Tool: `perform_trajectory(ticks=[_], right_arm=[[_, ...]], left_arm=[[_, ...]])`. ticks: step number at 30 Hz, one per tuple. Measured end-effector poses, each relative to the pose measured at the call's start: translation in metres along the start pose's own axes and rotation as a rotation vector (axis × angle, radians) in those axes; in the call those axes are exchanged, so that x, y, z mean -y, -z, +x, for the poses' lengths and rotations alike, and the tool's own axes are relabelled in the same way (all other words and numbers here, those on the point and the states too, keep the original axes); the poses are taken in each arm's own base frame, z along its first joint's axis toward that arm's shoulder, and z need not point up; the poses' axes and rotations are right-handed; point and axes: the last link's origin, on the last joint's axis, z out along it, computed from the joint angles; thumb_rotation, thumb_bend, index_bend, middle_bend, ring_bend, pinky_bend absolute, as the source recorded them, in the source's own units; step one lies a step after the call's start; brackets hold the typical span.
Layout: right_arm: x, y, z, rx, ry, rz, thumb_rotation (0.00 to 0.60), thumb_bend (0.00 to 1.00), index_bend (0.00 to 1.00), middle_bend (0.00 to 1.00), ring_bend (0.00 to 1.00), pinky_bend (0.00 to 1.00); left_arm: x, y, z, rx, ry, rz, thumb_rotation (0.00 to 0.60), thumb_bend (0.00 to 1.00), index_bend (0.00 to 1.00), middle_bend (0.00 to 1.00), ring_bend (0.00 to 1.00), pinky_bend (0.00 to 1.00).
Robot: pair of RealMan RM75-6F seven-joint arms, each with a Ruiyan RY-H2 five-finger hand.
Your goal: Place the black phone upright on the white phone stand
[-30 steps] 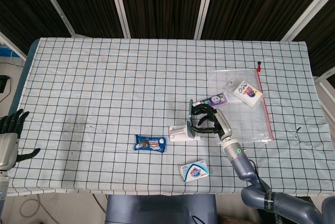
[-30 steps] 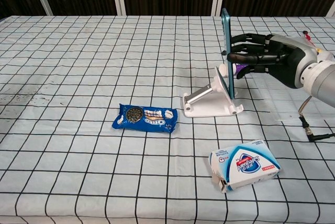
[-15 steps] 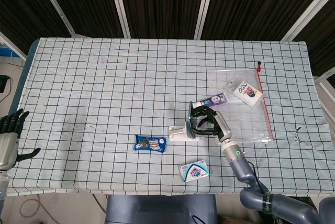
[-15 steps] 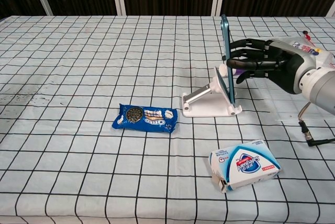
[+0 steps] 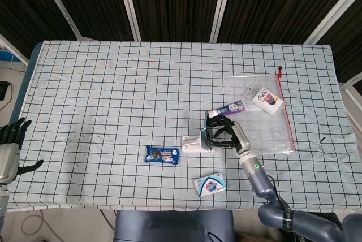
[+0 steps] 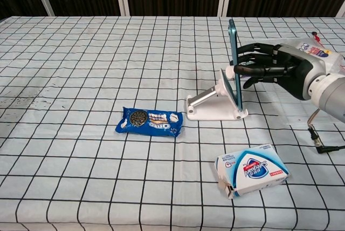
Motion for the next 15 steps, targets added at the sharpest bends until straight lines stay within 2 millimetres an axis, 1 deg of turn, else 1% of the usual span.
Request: perform_trajectory(ticks=[3, 6, 10, 15], right_arm=[[-0.0006, 0.0009, -0.0007, 0.000, 0.003, 0.002, 0.600, 0.40, 0.59, 0.55, 0.46, 0.47], [-0.0015, 0.0017, -0.0020, 0.002, 0.012, 0.005, 0.600, 0.39, 0.59, 0.53, 0.44, 0.44], [-0.0028, 0.0024, -0.0035, 0.008, 0.023, 0.004, 0.600, 0.34, 0.59, 0.51, 0.41, 0.40], [-0.0033, 0.0032, -0.0036, 0.006, 0.037, 0.008, 0.600, 0.26, 0.55, 0.47, 0.37, 0.35]], left_arm=[[0.0000, 0.0001, 0.0001, 0.000, 0.001, 0.000, 0.600, 0.00, 0.00, 0.00, 0.00, 0.00], [0.0001, 0.0002, 0.0002, 0.000, 0.002, 0.000, 0.600, 0.00, 0.00, 0.00, 0.00, 0.00], [0.0003, 0.0002, 0.0006, -0.001, 0.000, -0.002, 0.600, 0.00, 0.00, 0.00, 0.00, 0.00], [0.0007, 0.0000, 0.0008, -0.001, 0.001, -0.001, 0.600, 0.00, 0.00, 0.00, 0.00, 0.00]])
